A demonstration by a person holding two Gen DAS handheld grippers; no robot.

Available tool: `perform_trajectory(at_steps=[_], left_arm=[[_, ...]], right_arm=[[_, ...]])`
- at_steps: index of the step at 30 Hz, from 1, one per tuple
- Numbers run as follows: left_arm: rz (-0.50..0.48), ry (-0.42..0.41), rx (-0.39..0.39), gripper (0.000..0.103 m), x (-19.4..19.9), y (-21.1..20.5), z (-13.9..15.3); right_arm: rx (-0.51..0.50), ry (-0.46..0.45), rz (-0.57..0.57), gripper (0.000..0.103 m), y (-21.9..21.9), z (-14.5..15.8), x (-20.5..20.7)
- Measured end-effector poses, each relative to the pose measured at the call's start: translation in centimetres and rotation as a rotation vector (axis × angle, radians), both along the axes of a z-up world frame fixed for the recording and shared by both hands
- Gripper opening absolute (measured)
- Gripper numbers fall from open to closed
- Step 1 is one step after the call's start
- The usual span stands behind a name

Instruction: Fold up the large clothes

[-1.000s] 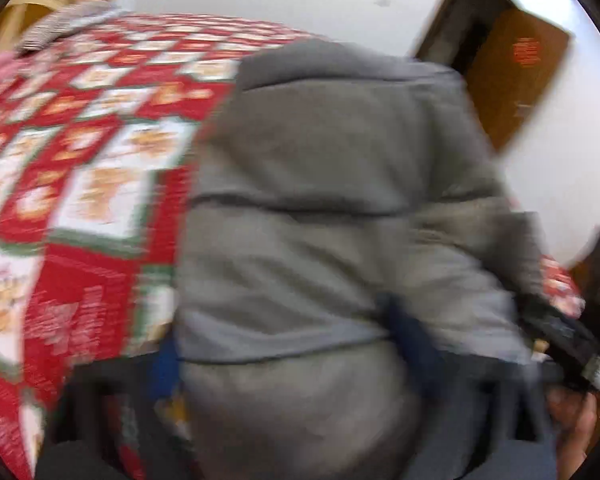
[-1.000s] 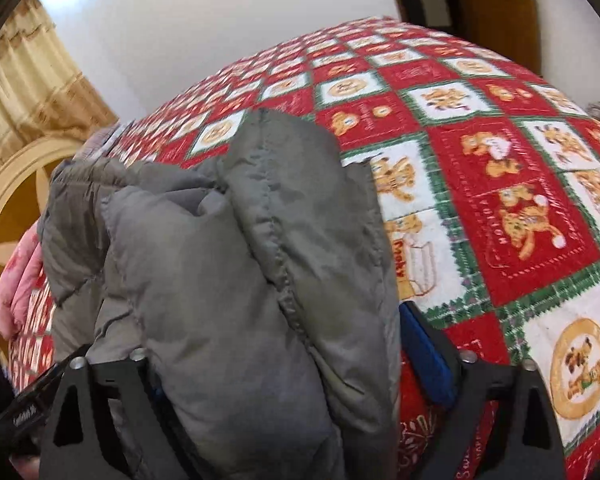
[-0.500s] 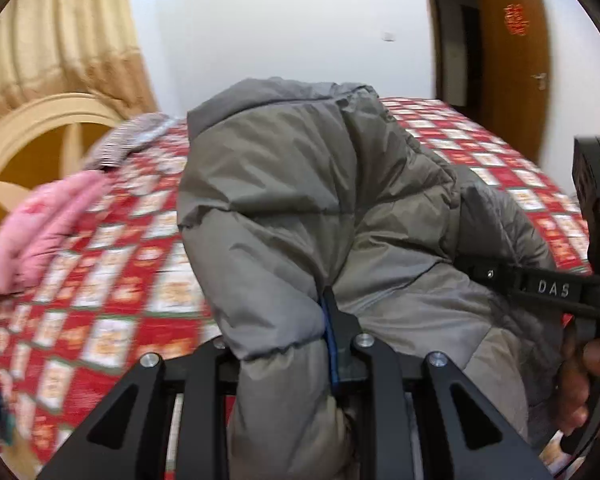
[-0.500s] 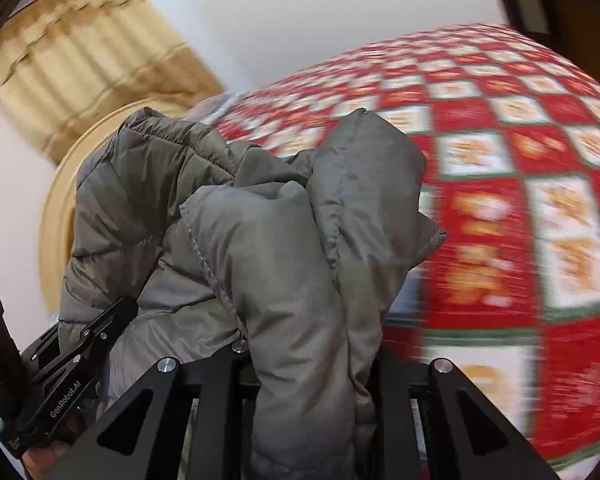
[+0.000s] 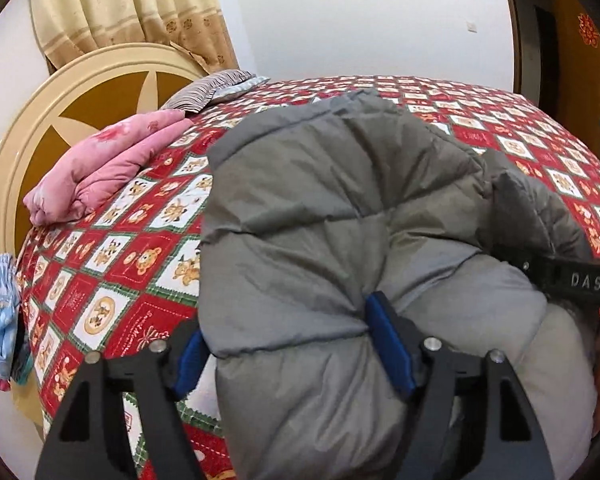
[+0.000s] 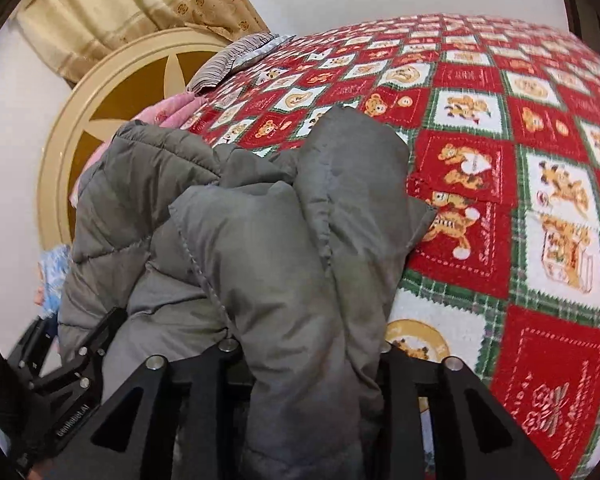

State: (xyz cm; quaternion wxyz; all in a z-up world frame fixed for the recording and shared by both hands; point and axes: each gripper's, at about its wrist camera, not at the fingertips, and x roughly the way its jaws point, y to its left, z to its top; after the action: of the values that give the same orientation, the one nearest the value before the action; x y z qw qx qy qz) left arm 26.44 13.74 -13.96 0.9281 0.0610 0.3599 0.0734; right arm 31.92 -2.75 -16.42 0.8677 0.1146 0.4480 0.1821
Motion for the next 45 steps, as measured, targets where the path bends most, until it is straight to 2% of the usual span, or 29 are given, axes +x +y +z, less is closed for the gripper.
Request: perform_trajectory(at_steps=[4,5,9,11,17,25,45], left_arm=[[0.005,-0.011,0.001,0.080,-1.2,0.4,1.4],[0.011,-0.019,0.005,0.085,-1.6,0.4,1.7],[0.013,-0.112,0.007,0.097,-4.7,0.5,4.6],[0.010,-0.145,-0.002,0.098,-6.1,0.5,5.8],[0.000,-0.227,-0.007,0.101,-10.0,0.1,8.9],[-0.006,-0.261,-0.008,0.101,-11.8,-0.2,9.7],[-0.004,-0.261,-0.026,0.101,-12.5,0.4,9.2]], right_arm=[[-0.024,-0.018,-0.029,0.055,-1.1,0.7,-0.2],[-0.034,-0.029,-0.037,0.059,-1.3,1.1,-0.6],[-0.081,-0.119,-0.039,0.065,-2.1,4.1,-3.1],[-0.103,-0.178,-0.062,0.072,-2.9,6.1,-5.2],[-0.131,-0.266,-0.076,0.072,-3.6,9.4,-9.9],[-0.108,-0.310,-0.064,0.072,-3.7,11.2,-13.4],[-0.139,-0.324,-0.033,0.073,-2.3,11.5,-14.9]])
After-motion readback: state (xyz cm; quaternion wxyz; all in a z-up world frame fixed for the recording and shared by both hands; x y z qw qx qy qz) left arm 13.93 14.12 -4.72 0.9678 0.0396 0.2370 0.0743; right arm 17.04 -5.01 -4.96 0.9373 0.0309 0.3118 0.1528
